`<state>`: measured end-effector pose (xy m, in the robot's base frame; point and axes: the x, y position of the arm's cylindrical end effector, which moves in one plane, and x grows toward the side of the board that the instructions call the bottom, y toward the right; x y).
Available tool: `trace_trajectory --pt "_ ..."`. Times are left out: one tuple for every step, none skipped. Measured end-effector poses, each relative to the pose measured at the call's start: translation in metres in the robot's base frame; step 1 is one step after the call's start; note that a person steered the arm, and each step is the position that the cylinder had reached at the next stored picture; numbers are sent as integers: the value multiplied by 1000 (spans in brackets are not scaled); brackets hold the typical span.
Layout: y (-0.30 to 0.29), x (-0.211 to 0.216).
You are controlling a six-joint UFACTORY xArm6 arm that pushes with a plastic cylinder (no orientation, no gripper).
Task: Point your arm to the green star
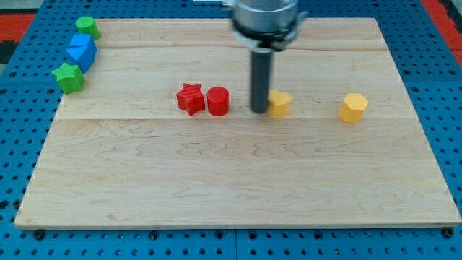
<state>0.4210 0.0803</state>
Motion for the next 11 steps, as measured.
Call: trace_trajectory --pt "84 3" --pt "46 35" --pt "11 105" --pt "-101 119" --pt "-265 102" --pt "-383 46" --pt "-385 41" --pt "-385 22" --pt "-376 -8" --pt "-374 -22" --pt "-372 -26"
